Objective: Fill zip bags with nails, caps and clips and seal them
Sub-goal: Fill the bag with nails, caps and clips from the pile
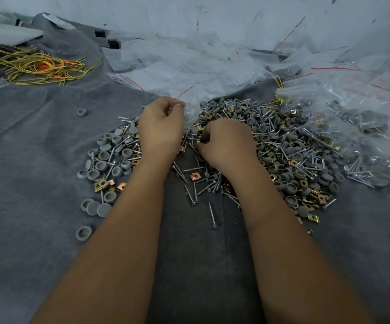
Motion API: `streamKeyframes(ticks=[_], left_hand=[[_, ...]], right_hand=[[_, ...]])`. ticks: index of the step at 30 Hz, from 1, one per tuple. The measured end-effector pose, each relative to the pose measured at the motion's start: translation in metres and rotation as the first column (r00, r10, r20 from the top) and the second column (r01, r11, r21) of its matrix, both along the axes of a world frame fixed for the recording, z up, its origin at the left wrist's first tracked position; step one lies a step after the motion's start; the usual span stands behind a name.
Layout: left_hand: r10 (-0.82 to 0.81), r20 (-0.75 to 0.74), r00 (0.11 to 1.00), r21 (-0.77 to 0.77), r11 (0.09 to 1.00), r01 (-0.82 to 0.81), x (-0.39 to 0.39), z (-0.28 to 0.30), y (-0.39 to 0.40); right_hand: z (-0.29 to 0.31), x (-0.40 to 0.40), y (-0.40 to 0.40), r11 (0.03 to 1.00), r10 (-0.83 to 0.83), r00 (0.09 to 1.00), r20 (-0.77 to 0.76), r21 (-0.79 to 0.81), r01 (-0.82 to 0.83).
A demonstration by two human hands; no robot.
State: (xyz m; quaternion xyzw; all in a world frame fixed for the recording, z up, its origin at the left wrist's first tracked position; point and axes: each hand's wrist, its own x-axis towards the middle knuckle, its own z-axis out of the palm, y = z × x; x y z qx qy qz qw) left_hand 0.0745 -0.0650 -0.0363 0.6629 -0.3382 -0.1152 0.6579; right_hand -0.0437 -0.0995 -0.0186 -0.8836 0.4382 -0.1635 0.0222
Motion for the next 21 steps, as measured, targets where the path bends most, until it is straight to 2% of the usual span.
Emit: streamKeyframes(ticks=[5, 7, 10, 13, 15, 17, 19, 21], left_hand=[[-0.001, 0.004, 1.0, -0.001, 1.0, 0.001, 0.0, 0.0, -0.001], [-0.003, 0.0, 1.0, -0.001, 1.0, 0.003, 0.001, 0.0, -0.001], [-0.007, 0.012, 1.0, 0.01, 1.0, 0.007, 0.0, 0.0, -0.001], [-0.056, 0.048, 0.997, 0.03, 0.998, 0.055, -0.002, 0.001, 0.001], [-0.09, 0.083, 0.992, 0.043, 0.995, 0.087, -0.004, 0.001, 0.002], [-0.109, 0.111, 0.988, 0.052, 0.993, 0.104, -0.006, 0.002, 0.002], [-0.134, 0.109, 0.985, 0.052, 0.99, 0.129, -0.007, 0.002, 0.002], [-0.145, 0.109, 0.983, 0.06, 0.988, 0.139, -0.007, 0.002, 0.003]], right_hand=[[-0.001, 0.001, 0.0, 0.998, 0.031, 0.999, 0.032, 0.048, -0.033], [-0.002, 0.0, 0.0, 0.999, 0.032, 0.996, 0.089, 0.026, -0.035], [-0.001, -0.002, -0.002, 1.0, -0.007, 0.946, 0.323, 0.003, 0.007], [0.001, -0.003, -0.004, 0.999, 0.003, 0.823, 0.568, -0.033, 0.019], [0.003, -0.002, -0.004, 0.998, 0.054, 0.755, 0.653, -0.052, -0.026], [0.001, -0.002, -0.005, 0.996, 0.088, 0.772, 0.629, -0.052, -0.071], [-0.003, -0.001, -0.008, 0.996, 0.087, 0.848, 0.523, -0.035, -0.081], [-0.005, -0.001, -0.01, 0.996, 0.089, 0.88, 0.466, -0.015, -0.093]])
